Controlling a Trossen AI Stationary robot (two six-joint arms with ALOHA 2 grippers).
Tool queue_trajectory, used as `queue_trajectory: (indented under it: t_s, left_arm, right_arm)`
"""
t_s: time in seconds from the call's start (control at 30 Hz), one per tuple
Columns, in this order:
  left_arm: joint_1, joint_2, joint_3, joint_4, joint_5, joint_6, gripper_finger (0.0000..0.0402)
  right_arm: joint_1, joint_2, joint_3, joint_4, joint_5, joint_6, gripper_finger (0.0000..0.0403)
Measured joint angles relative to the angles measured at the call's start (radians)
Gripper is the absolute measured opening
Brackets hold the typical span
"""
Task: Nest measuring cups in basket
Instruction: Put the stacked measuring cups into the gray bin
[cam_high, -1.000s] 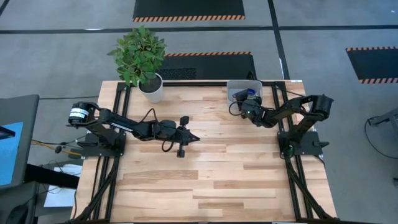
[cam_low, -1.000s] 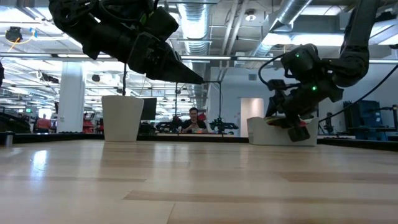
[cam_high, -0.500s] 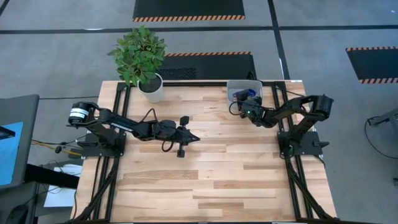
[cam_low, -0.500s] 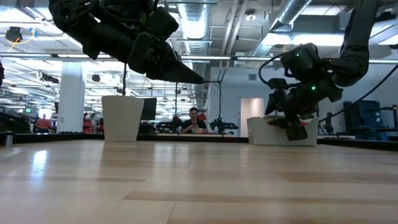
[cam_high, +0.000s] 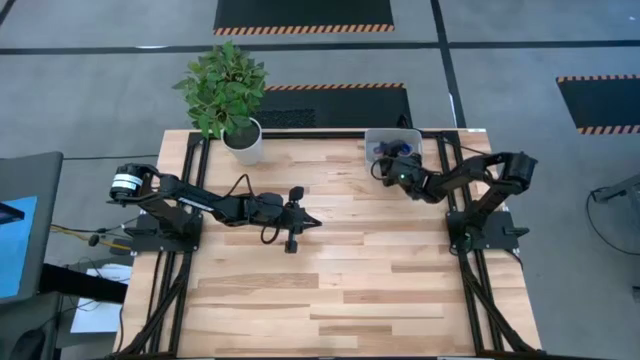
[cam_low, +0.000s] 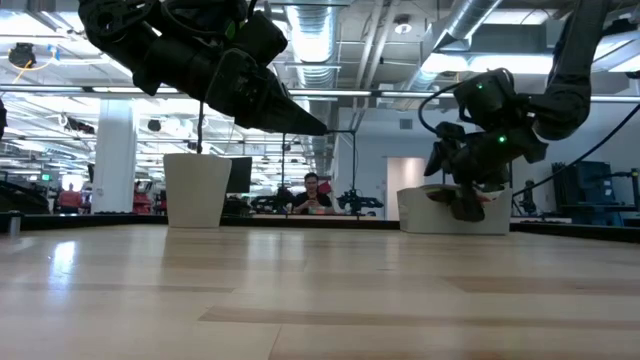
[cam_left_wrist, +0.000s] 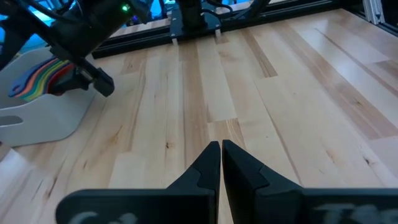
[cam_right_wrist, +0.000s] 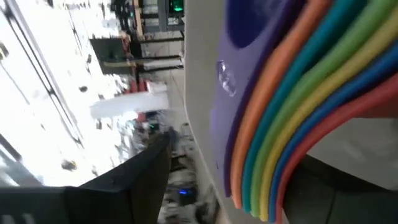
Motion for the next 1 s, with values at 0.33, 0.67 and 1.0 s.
queue_trajectory:
  t_s: [0.33, 0.67, 1.0]
  left_arm:
    - [0.000, 0.000, 0.000, -0.002, 0.011, -0.033, 0.0006]
    - [-0.001, 0.000, 0.000, -0.028, 0.029, -0.062, 0.0006]
    - [0.000, 0.000, 0.000, -0.021, 0.029, -0.063, 0.0006]
  right_arm:
    - [-0.028, -0.001, 0.000, -0.003, -0.183, 0.142, 0.0277]
    - [-0.017, 0.003, -0.004, -0.042, -0.189, 0.136, 0.0260]
    - [-0.023, 0.003, -0.003, -0.027, -0.165, 0.135, 0.0260]
